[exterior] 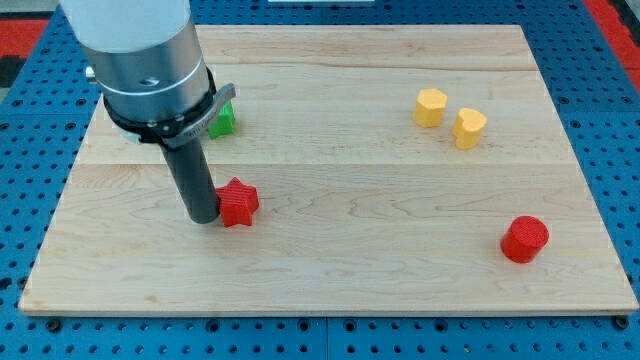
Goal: Add red star into red circle
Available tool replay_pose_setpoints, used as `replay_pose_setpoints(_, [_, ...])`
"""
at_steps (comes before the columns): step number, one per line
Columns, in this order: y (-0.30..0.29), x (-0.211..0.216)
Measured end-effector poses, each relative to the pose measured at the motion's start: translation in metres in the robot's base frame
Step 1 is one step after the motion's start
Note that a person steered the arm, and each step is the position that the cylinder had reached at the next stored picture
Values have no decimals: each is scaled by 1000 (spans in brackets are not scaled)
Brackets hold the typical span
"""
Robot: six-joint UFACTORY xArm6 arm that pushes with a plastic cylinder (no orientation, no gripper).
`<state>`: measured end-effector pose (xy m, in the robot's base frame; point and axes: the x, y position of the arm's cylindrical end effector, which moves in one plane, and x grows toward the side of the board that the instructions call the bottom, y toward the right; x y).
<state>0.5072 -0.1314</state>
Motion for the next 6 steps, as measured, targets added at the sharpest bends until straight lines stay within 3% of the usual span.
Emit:
replay_pose_setpoints(1, [-10,-10])
replay_pose_setpoints(2, [29,-7])
replay_pose_setpoints(6, [259,22])
